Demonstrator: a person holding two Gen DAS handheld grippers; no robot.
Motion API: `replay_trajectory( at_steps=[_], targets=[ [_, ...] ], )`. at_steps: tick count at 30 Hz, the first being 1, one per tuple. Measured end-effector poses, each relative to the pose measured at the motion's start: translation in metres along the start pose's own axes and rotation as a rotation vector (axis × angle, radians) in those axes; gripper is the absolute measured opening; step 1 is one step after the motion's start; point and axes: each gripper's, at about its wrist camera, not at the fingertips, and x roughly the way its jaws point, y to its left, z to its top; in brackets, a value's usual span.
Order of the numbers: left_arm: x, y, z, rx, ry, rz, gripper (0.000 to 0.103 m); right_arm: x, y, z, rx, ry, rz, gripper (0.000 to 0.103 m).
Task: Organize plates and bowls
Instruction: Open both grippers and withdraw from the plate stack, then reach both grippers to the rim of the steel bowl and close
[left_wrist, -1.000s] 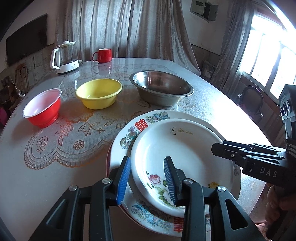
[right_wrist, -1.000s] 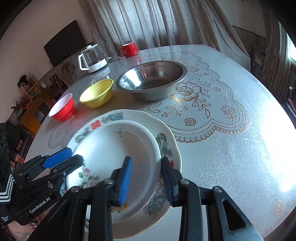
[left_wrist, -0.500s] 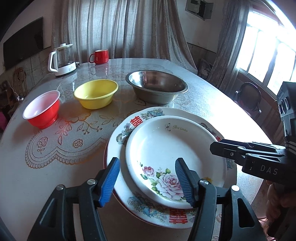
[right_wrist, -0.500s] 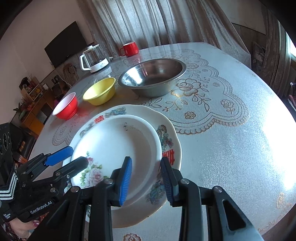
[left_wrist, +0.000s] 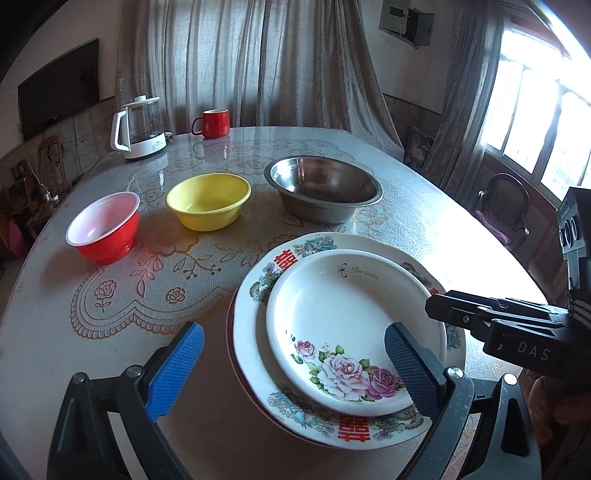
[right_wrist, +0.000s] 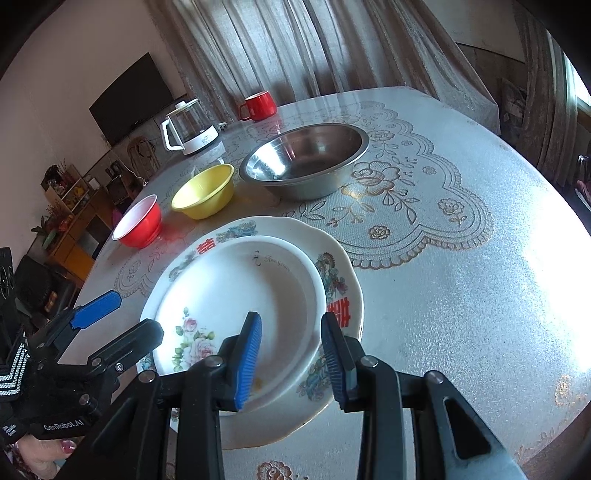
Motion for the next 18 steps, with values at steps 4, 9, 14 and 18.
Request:
replay_trajectory(
  at_steps=[4, 9, 14, 18],
  targets=[
    [-0.003, 0.003, 0.002, -0.009, 0.003, 0.014, 0.101, -0.002, 0.001, 0.002, -0.001, -0.009, 0.003, 0.033],
    [-0.001, 0.007, 0.007, -0.013, 0.016, 0.042, 0.103, -0.003, 0.001, 0.005, -0.002, -0.019, 0.005, 0.033],
    [0.002, 0.01, 0.015, -0.02, 0.031, 0.046, 0.103, -0.001, -0.003, 0.009, -0.001, -0.023, 0.0, 0.033],
    [0.006, 0.019, 0.028, -0.046, 0.038, 0.029, 0.103, 0.003, -0.013, 0.017, 0.009, -0.034, -0.014, 0.033]
  ],
)
